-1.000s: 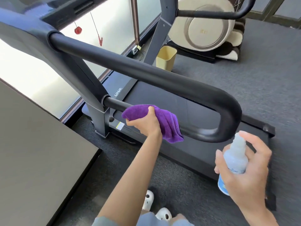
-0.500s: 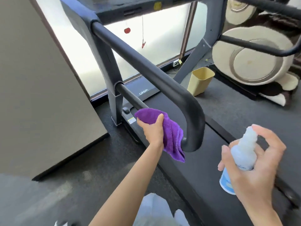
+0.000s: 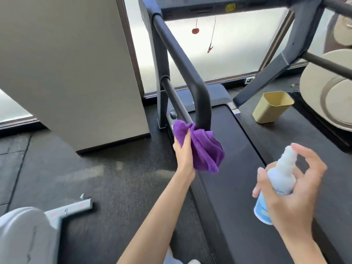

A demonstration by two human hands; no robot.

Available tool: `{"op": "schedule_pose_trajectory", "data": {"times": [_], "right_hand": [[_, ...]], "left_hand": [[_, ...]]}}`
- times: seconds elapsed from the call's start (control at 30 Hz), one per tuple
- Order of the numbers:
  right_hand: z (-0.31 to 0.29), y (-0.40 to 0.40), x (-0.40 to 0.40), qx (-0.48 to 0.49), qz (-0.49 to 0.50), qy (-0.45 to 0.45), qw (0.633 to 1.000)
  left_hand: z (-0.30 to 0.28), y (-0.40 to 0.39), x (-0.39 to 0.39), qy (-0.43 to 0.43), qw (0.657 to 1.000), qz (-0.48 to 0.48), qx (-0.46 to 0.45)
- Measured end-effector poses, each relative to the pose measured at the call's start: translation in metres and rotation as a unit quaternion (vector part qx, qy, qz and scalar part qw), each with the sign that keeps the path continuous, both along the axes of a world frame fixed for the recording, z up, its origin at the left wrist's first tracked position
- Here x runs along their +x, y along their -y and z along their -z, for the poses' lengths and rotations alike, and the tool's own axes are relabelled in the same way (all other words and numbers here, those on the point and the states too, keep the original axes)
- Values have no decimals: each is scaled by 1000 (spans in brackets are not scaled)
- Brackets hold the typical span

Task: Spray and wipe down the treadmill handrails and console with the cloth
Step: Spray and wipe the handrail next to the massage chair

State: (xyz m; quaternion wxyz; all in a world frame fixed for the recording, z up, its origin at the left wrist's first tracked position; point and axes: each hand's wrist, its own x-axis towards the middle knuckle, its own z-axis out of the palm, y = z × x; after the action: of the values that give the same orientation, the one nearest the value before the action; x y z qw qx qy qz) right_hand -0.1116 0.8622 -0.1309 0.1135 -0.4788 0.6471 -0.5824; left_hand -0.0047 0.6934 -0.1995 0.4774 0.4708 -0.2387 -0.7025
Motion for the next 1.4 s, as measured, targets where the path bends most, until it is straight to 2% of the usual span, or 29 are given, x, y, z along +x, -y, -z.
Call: {"op": "schedule_pose_trajectory", "data": {"times": [0.13, 0.3, 0.37, 0.57, 0.77, 1.1, 1.27, 1.4], "right_hand": [[-4, 7, 1, -16, -29, -8, 999], [-10, 30, 1, -54, -23, 2, 998], [-10, 43, 0, -50, -13, -6, 999], [-10, 92, -1, -35, 26, -44, 998], [-10, 131, 4, -15, 27, -65, 997], [-26, 175, -22, -22, 19, -94, 995], [-29, 215, -43, -49, -22, -89, 995], [-27, 255, -67, -68, -111, -84, 988]], "left_hand": [[-23, -11, -4, 61, 991, -25, -121], [-73, 25, -13, 138, 953, -22, -269], [-92, 46, -16, 172, 950, -14, -260], [-108, 91, -15, 172, 964, 34, -199], [-107, 97, -16, 173, 965, 24, -195], [-116, 134, -20, 241, 955, 25, -174], [-123, 168, -19, 273, 946, 23, -173], [-120, 177, -20, 322, 930, 13, -177]]}}
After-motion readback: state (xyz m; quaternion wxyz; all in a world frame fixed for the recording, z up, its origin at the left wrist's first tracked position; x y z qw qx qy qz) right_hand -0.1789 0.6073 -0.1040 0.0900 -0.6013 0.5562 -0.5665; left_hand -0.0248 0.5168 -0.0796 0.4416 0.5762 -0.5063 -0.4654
